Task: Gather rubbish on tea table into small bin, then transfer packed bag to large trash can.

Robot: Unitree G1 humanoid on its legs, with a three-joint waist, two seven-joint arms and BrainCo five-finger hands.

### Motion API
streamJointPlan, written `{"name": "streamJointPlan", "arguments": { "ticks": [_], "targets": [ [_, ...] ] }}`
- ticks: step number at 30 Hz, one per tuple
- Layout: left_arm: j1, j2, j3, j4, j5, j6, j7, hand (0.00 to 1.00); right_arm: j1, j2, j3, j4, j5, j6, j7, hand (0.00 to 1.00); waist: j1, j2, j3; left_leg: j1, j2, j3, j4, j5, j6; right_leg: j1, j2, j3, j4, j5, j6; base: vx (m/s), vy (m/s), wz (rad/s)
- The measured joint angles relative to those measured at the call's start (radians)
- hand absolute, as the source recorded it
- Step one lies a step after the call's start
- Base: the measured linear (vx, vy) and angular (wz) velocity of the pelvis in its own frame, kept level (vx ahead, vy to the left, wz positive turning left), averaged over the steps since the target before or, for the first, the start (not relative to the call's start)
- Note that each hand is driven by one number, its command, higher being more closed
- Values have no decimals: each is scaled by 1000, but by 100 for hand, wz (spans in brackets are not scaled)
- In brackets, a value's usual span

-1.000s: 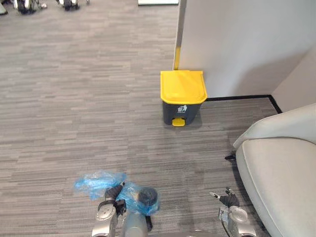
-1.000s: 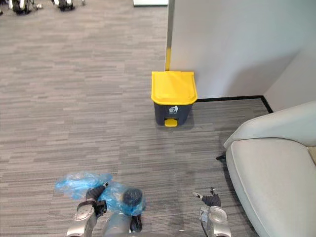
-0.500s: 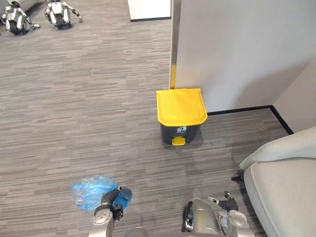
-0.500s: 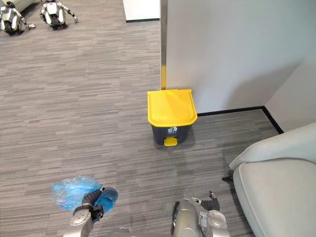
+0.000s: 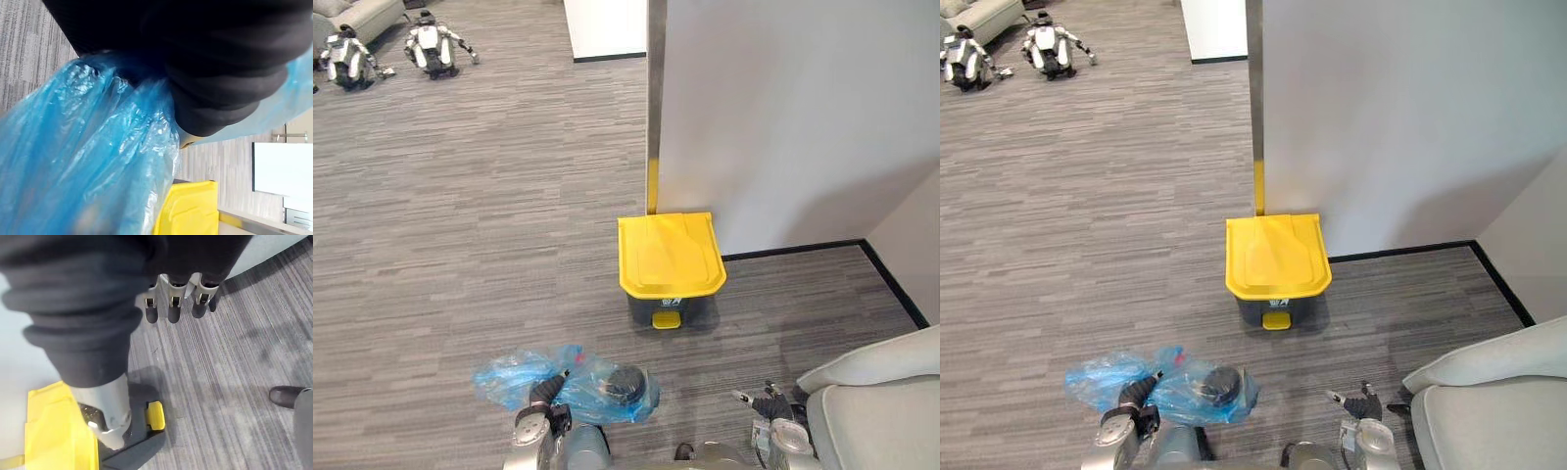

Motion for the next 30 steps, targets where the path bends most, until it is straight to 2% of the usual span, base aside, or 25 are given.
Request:
{"name": "streamJointPlan", "arguments": {
  "ticks": [1,2,3,5,7,9,11,13,14,16,17,18,19,20,23,26,30],
  "targets": [
    [1,-7,0,1,0,0,0,100,3,-5,-2,1,-1,1,-1,0,0,12,-4,13,-20,-24,-120,82,3,6,-5,12,5,-14,25,349,316,-46],
    [2,-7,4,17,0,0,2,100,1,0,1,11,-1,3,-2,0,2,3,-13,48,-58,-18,-163,181,25,10,-26,51,5,-25,57,288,246,-30],
    [3,-6,3,20,0,0,2,100,2,2,5,10,-1,3,-1,0,-1,-2,-19,50,-67,-16,-169,180,26,11,-32,54,-2,-24,58,354,277,-23],
    [-9,12,3,42,0,1,4,100,1,11,5,15,-2,2,0,0,1,-35,-26,52,-108,10,-162,154,60,33,-69,70,-64,-9,85,264,180,-7],
    [-12,15,2,52,0,2,8,100,-2,9,4,14,-4,1,0,0,1,-42,-27,70,-137,21,-167,133,79,46,-97,77,-75,3,103,212,147,-13],
    [-4,17,2,62,0,2,17,100,-11,4,4,18,-5,1,1,0,4,-35,-23,111,-156,39,-185,105,83,33,-115,110,-12,2,104,177,138,-31],
    [10,35,-5,67,0,2,19,100,-22,8,8,22,-8,2,2,0,2,-28,-23,193,-179,76,-239,95,88,-62,-141,166,233,4,105,127,132,-40],
    [9,50,-18,68,0,1,20,100,-25,8,10,40,-16,1,3,0,-2,-27,-23,223,-186,83,-256,90,97,-120,-156,173,367,15,103,131,71,-11],
    [5,59,-19,68,0,1,21,100,-28,7,11,53,-18,2,3,0,-3,-27,-23,236,-185,86,-265,89,99,-148,-157,171,412,-7,99,132,8,-6],
    [3,72,-19,70,0,1,21,100,-29,-1,46,58,-21,2,3,0,-6,-23,-20,253,-173,88,-284,89,98,-211,-138,131,417,-50,76,86,-52,-3],
    [3,73,-18,75,0,0,21,100,-30,0,50,60,-22,2,4,0,-9,-24,-21,255,-162,85,-279,89,86,-234,-115,110,350,-46,69,100,-120,10],
    [3,84,-18,83,0,-1,20,100,-27,3,51,62,-22,2,3,0,-12,-47,-26,252,-177,72,-270,89,71,-234,-92,112,203,42,46,109,-133,16],
    [-2,79,-17,98,-1,-1,21,100,-22,-4,49,68,-22,1,3,0,-15,-49,-24,253,-188,50,-269,84,60,-225,-92,114,184,32,47,149,-146,18],
    [0,50,-18,119,-1,0,18,100,-32,-24,45,96,-21,1,2,0,-24,-18,-30,251,-164,3,-279,88,49,-197,-63,94,141,47,32,123,-110,11],
    [-1,21,-18,120,0,-1,17,100,-23,-32,33,102,-20,2,1,0,-26,-4,-37,260,-128,-19,-310,99,31,-168,-25,76,73,73,14,71,-103,0],
    [-4,16,-18,120,0,-1,13,100,-14,-28,26,104,-20,1,1,0,-26,-7,-39,274,-108,-28,-348,114,9,-134,8,65,-1,108,7,12,-86,-2],
    [-2,16,-18,139,2,-1,0,100,4,-33,22,133,-19,1,1,0,-26,-5,-43,285,-109,-38,-362,116,7,-95,21,60,-71,140,16,2,15,4]
  ]
}}
